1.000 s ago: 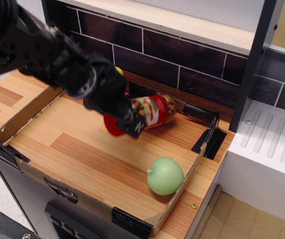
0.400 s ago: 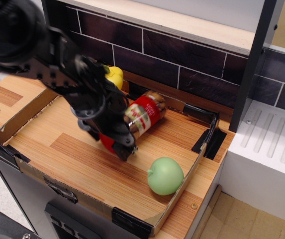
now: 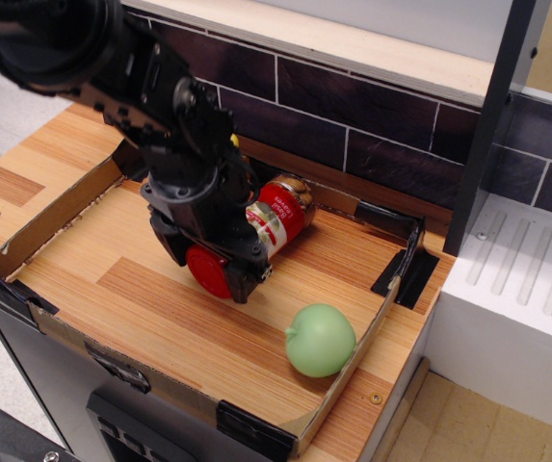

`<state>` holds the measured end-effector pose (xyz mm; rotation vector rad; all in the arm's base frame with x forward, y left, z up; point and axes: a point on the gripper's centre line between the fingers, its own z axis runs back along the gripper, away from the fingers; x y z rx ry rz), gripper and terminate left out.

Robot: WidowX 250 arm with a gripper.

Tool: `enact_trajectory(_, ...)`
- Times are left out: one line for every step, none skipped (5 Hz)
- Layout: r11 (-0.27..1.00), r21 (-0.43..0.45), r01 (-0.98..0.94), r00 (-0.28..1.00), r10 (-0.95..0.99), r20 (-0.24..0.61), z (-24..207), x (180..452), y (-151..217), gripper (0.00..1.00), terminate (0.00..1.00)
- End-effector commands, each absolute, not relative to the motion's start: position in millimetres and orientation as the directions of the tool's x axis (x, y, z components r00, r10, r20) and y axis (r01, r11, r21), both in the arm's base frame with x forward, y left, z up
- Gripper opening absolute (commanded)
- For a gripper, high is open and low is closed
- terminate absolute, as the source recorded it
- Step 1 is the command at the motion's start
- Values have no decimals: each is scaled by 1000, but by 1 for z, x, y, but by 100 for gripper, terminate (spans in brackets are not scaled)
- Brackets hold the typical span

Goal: Topple basil bottle

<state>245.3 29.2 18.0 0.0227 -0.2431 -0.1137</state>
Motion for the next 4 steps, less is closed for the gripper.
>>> enact_trajectory(999, -21, 39, 959, -31, 282, 67, 265, 30, 100, 0)
enact_trajectory(999, 28, 28, 952, -35, 305, 78, 272, 29, 100, 0)
enact_trajectory(999, 28, 28, 952, -35, 305, 78, 272, 29, 100, 0)
enact_trajectory(999, 28, 28, 952, -35, 305, 78, 272, 29, 100, 100)
